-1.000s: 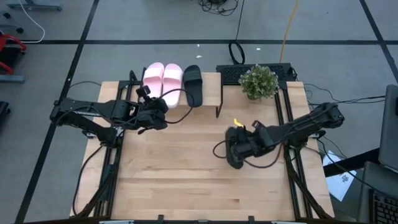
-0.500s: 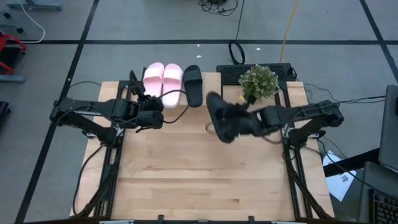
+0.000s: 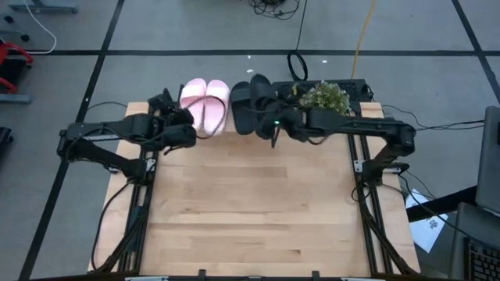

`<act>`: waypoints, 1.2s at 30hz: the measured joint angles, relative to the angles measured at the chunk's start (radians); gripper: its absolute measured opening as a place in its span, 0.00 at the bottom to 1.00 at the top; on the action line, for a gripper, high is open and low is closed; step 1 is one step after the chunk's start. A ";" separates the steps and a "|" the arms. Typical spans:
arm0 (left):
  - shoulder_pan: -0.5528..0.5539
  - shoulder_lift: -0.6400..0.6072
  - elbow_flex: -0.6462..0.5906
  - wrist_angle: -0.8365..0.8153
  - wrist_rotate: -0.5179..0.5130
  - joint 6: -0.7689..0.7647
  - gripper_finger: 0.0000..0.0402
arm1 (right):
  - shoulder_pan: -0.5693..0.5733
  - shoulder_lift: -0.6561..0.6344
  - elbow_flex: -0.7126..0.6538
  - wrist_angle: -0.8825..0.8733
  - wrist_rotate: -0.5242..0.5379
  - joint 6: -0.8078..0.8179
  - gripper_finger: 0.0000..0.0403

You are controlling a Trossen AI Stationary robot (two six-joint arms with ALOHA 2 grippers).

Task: Pick and place slides into the shelf
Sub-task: Put the black slipper on the shelf

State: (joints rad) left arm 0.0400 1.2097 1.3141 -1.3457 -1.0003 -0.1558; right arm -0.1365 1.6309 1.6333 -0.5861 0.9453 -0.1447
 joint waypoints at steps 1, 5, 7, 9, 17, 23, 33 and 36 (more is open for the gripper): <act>0.009 -0.013 0.000 0.001 0.000 -0.003 0.08 | -0.013 0.023 0.000 0.005 -0.002 -0.010 0.00; 0.035 -0.076 0.000 0.007 0.009 -0.009 0.08 | -0.054 0.103 -0.002 0.052 -0.005 -0.064 0.00; 0.037 -0.107 0.000 0.009 0.019 -0.011 0.08 | -0.074 0.132 -0.002 0.078 -0.003 -0.084 0.00; 0.038 -0.131 0.000 0.009 0.028 -0.011 0.08 | -0.092 0.157 -0.002 0.100 -0.003 -0.103 0.00; 0.038 -0.179 0.000 0.009 0.058 -0.011 0.08 | -0.113 0.160 -0.002 0.192 0.048 -0.195 0.00; 0.038 -0.169 0.000 0.010 0.080 -0.012 0.08 | -0.113 0.146 -0.002 0.187 0.076 -0.234 0.00; 0.038 -0.163 0.000 0.011 0.119 -0.007 0.08 | -0.113 0.147 -0.002 0.094 0.069 -0.186 0.00; 0.038 -0.162 0.000 0.011 0.119 -0.007 0.08 | -0.114 0.150 -0.002 0.081 0.025 -0.166 0.00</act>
State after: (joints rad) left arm 0.0780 1.0473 1.3140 -1.3350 -0.8810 -0.1627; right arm -0.2507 1.7810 1.6318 -0.5051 0.9708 -0.3111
